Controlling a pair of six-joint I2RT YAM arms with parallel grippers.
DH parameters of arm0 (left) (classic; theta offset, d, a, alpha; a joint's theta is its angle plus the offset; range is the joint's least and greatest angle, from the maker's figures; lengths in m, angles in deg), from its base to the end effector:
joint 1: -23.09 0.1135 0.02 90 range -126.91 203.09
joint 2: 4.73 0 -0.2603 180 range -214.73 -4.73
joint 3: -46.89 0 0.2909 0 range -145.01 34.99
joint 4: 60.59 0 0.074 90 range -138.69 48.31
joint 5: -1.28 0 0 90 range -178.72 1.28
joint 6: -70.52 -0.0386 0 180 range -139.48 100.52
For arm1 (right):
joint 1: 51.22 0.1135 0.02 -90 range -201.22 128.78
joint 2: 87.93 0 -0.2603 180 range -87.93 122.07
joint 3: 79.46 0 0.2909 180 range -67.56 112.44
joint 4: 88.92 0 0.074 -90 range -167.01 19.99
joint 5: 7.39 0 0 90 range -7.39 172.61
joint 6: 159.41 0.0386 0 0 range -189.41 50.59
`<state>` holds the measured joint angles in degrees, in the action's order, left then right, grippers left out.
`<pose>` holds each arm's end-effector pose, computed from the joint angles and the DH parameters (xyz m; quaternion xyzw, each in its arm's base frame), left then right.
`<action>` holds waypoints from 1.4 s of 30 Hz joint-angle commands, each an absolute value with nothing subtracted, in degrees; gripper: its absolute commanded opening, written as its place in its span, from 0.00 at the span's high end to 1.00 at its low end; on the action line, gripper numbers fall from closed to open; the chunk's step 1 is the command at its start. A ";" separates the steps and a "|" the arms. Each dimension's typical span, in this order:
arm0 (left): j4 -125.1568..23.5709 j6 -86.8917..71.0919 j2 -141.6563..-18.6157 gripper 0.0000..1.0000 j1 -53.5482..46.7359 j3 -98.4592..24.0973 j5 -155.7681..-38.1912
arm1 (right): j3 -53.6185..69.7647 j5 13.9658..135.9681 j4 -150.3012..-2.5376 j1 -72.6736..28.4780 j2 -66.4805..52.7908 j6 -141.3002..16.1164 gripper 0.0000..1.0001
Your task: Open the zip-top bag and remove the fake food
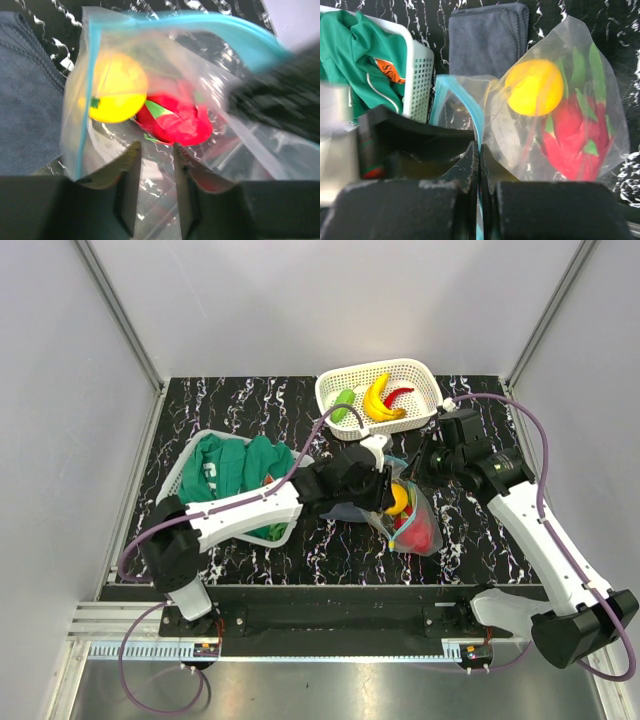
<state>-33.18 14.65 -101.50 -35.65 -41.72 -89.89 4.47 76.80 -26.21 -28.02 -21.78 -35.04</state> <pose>0.2226 -0.3682 0.2652 0.1941 0.8678 -0.3376 0.3086 0.2479 0.1105 0.3610 0.0704 0.9200 0.2253 0.3129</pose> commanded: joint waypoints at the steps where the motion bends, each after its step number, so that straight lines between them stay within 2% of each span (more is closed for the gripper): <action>1: -34.13 10.41 -98.49 0.60 -36.06 -45.59 -87.58 | 4.68 79.80 -27.62 -28.28 -23.15 -37.68 1.00; 5: -32.86 10.93 -98.34 0.65 -36.06 -45.53 -87.84 | 5.65 79.36 -27.18 -28.28 -23.59 -37.94 1.00; 10: -36.30 9.71 -91.93 0.47 -36.14 -41.56 -85.65 | 5.83 79.62 -26.39 -28.29 -23.85 -39.87 1.00; 15: -30.33 9.00 -86.91 0.42 -36.14 -42.09 -78.80 | 5.74 79.88 -25.42 -28.29 -24.20 -40.67 1.00; 16: -29.71 9.35 -86.21 0.26 -36.14 -41.66 -77.74 | 5.74 79.88 -25.34 -28.29 -24.38 -40.67 1.00; 20: -27.78 12.86 -86.37 0.18 -35.97 -39.63 -71.51 | 6.00 78.83 -24.55 -28.29 -24.38 -40.75 1.00; 23: -25.05 15.67 -90.24 0.19 -34.92 -42.09 -74.89 | 6.00 78.30 -24.19 -28.29 -24.64 -40.93 1.00; 25: -25.31 15.94 -93.30 0.23 -34.39 -43.84 -77.11 | 6.00 78.30 -23.84 -28.29 -24.91 -41.37 1.00; 29: -25.40 14.54 -97.27 0.42 -33.16 -46.04 -83.68 | 6.09 79.27 -22.96 -28.29 -25.79 -42.51 1.00; 33: -27.58 12.69 -98.77 0.79 -32.81 -47.01 -91.43 | 7.05 81.11 -21.82 -28.29 -26.23 -44.35 1.00; 34: -28.64 12.69 -98.51 0.98 -32.81 -46.84 -92.57 | 7.84 82.24 -21.47 -28.29 -26.05 -44.97 0.99; 35: -29.78 12.78 -97.99 1.00 -32.81 -46.58 -94.67 | 8.37 83.74 -20.42 -28.37 -25.88 -46.10 0.97; 36: -32.40 13.39 -97.81 1.00 -32.63 -46.57 -95.83 | 8.99 84.62 -19.72 -28.29 -25.27 -46.64 0.88; 38: -34.70 14.88 -97.80 1.00 -32.19 -47.53 -98.63 | 11.36 87.43 -17.79 -28.29 -24.73 -47.60 0.82; 42: -36.91 19.44 -100.87 1.00 -31.84 -51.65 -100.58 | 16.80 89.11 -14.27 -28.29 -23.24 -47.44 0.64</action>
<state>-29.60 15.35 -99.86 -32.43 -45.26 -94.59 10.30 84.56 -17.62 -28.02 -24.01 -45.68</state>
